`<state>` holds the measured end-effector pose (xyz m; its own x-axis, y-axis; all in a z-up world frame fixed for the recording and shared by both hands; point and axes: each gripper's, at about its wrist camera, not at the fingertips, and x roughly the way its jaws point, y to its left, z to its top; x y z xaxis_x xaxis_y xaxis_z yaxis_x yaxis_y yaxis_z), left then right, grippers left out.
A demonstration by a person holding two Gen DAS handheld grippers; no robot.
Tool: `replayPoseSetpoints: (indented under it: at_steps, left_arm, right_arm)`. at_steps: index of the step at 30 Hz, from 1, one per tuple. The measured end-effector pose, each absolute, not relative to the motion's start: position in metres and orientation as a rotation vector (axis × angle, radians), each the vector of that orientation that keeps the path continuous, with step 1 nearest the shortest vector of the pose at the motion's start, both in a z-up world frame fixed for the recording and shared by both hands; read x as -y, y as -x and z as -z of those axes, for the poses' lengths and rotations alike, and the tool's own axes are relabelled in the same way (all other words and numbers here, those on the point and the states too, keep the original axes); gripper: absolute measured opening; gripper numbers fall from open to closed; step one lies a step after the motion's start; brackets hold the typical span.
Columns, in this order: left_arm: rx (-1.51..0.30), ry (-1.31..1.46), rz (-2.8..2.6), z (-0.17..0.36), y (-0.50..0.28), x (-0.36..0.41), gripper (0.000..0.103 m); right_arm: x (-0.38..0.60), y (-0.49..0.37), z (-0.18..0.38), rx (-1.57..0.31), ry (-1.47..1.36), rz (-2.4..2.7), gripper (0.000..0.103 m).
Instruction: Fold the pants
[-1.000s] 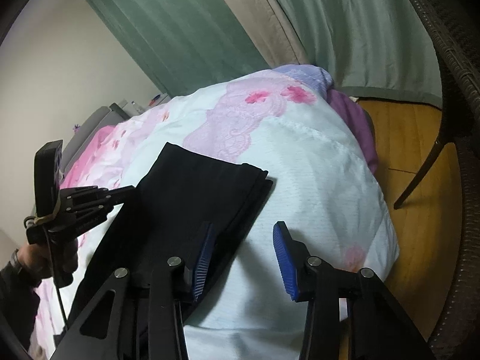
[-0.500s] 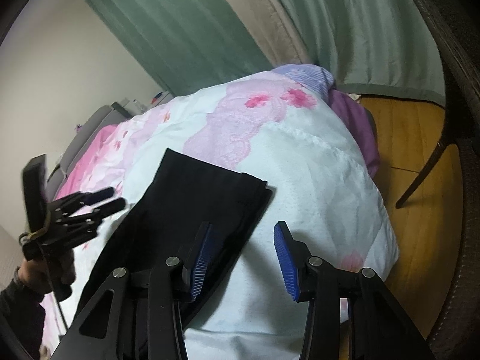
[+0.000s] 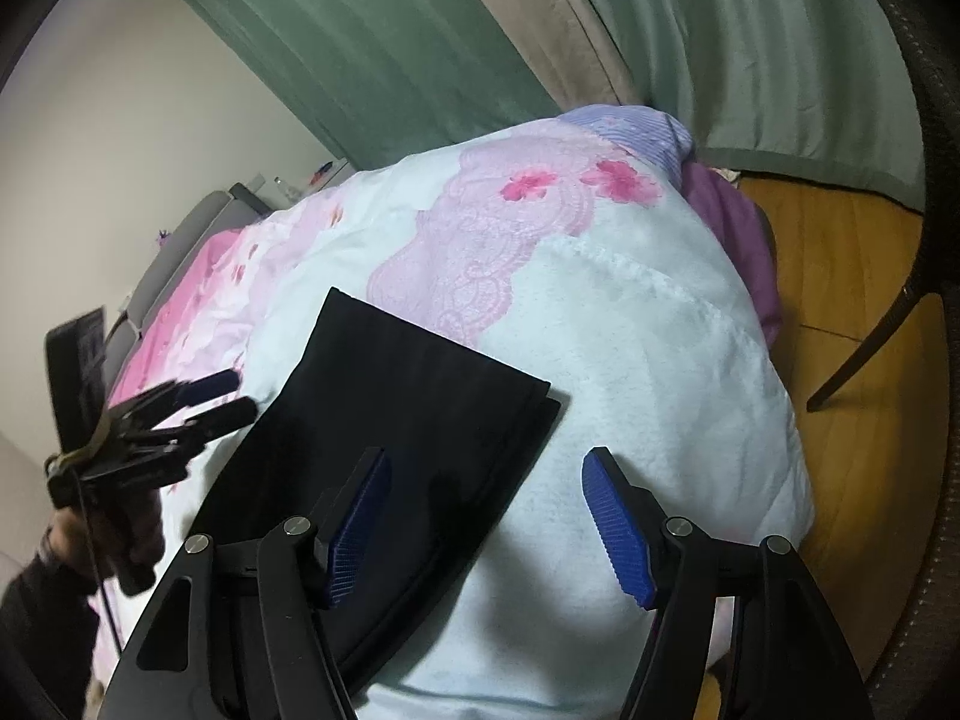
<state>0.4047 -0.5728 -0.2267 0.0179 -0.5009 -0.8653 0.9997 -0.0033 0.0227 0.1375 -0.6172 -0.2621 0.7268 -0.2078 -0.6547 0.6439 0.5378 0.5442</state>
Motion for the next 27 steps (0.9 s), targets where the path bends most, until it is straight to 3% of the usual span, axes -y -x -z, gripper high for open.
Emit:
replayPoseSetpoints:
  at_steps: [6, 8, 10, 12, 14, 18, 27]
  left_arm:
    - [-0.929, -0.846, 1.468, 0.254, -0.407, 0.606, 0.059]
    - [-0.954, -0.880, 1.485, 0.258, -0.404, 0.613, 0.042]
    - [-0.954, -0.944, 1.486, 0.262, -0.397, 0.619, 0.042]
    - [-0.964, -0.966, 1.485, 0.263, -0.397, 0.623, 0.040]
    - [-0.972, -0.950, 1.479, 0.262, -0.400, 0.623, 0.027]
    - [-0.959, -0.914, 1.483, 0.260, -0.402, 0.614, 0.022]
    - [-0.877, -0.874, 1.516, 0.242, -0.402, 0.605, 0.017]
  right_arm:
    - [0.625, -0.146, 0.273, -0.592, -0.884, 0.523, 0.059]
    - [0.626, -0.149, 0.277, -0.596, -0.895, 0.498, 0.053]
    - [0.626, -0.152, 0.279, -0.598, -0.907, 0.469, 0.041]
    - [0.626, -0.154, 0.283, -0.595, -0.932, 0.437, 0.037]
    - [0.626, -0.156, 0.287, -0.589, -0.944, 0.421, 0.026]
    - [0.626, -0.152, 0.286, -0.551, -0.978, 0.380, 0.010]
    - [0.614, -0.153, 0.251, -0.462, -0.885, 0.313, 0.006]
